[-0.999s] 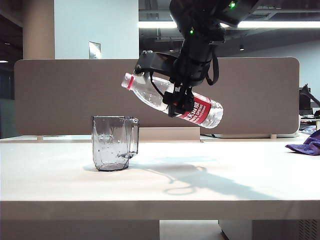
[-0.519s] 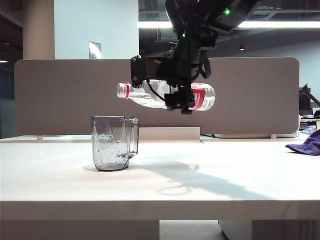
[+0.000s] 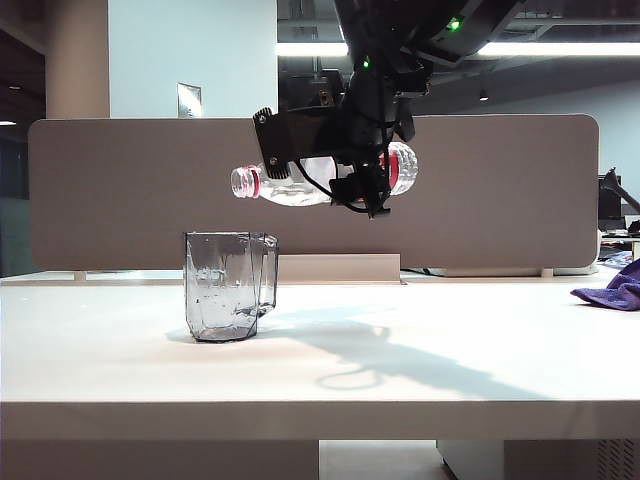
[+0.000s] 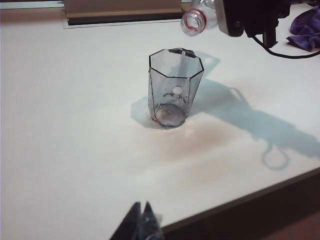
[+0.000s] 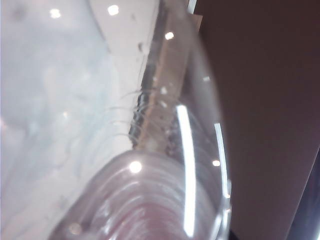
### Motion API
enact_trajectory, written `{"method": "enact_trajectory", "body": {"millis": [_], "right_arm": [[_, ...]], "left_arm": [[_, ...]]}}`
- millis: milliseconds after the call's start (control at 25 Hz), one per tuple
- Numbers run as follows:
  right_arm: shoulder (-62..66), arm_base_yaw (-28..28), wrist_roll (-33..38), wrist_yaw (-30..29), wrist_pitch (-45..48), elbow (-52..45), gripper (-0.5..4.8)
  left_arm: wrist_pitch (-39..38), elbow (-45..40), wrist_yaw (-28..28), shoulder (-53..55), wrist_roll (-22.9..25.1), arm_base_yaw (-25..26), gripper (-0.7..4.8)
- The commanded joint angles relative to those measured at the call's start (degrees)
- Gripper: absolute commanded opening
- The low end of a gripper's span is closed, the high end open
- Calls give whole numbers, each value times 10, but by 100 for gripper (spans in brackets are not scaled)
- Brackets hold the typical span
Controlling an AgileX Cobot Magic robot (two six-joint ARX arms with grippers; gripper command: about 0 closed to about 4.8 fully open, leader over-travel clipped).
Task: Pick up the mineral water bottle on the table and pour a little water into the mug.
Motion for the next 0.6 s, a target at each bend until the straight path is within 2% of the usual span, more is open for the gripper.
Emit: {"method": "enact_trajectory", "body": {"millis": [40,439,519,599], "right_arm": [[-2,0,-22,-3,19,4,306],[-2,-2,-31,-12,36,4,305],[-2,-2,-14,-12,35,3,305],[-2,-2,35,-12,33,3,305]], "left_arm": [[5,3,-1,0,0,0,-3],[5,3,-1,0,0,0,-3],[5,3,-1,0,0,0,-3],[5,3,-1,0,0,0,-3]]}}
